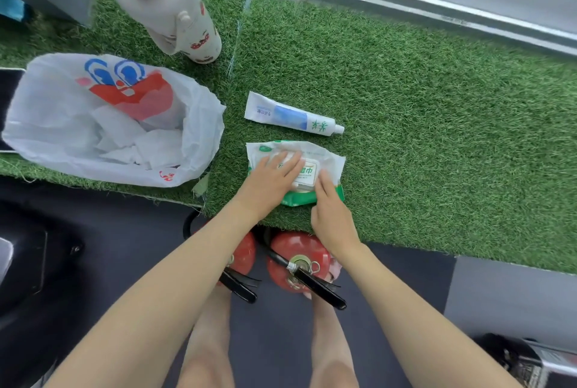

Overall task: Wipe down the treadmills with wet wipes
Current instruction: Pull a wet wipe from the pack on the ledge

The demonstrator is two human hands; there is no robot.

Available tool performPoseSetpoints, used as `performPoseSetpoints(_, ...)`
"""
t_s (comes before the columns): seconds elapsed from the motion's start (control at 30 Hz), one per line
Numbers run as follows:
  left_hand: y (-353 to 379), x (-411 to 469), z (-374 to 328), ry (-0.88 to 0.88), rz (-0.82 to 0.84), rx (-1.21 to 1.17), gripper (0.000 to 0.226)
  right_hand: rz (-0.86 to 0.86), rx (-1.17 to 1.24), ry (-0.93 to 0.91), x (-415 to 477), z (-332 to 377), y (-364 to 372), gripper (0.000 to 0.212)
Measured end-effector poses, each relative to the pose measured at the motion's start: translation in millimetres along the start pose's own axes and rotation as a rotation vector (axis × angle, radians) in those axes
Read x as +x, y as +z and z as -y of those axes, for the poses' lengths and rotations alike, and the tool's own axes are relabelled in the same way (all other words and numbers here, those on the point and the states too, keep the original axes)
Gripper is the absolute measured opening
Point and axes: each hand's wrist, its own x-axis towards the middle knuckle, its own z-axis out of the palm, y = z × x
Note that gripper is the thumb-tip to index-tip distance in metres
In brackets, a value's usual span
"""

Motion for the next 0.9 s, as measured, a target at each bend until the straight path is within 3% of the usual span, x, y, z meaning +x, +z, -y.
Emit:
performPoseSetpoints(0.1,-26,6,2,0.029,-0.055,-0.184,0.041,-0.005,-0.022,-0.017,0,-2,3,0.065)
performPoseSetpoints(0.17,-40,17,3,-0.079,-0.029,-0.283,0.029,-0.021,0.003,-0.024,0,-2,4,0.066)
performPoseSetpoints(0.23,-49,26,0,-0.317,-0.102,-0.413,0.033,-0.046,0.029,-0.038,-3,0,5,0.068)
performPoseSetpoints(0.3,-52,33,-6,-0.622,-0.309,-0.52,0.027,-0.09,0.047,-0.087,-5,0,3,0.072)
performPoseSetpoints(0.37,-56,31,-12,-0.904,-0.415,-0.647,0.018,-0.135,0.024,-0.16,-4,0,2,0.077)
performPoseSetpoints(0.43,-53,24,-15,-0.99,-0.431,-0.75,0.016,-0.133,-0.014,-0.186,1,0,0,0.079)
performPoseSetpoints(0.7,-17,-7,-22,-0.409,-0.186,-0.443,0.004,-0.072,0.043,-0.075,21,10,-9,0.072)
performPoseSetpoints(0.9,-26,9,-29,-0.269,0.016,-0.184,0.016,0.005,0.157,-0.044,21,9,-12,0.078)
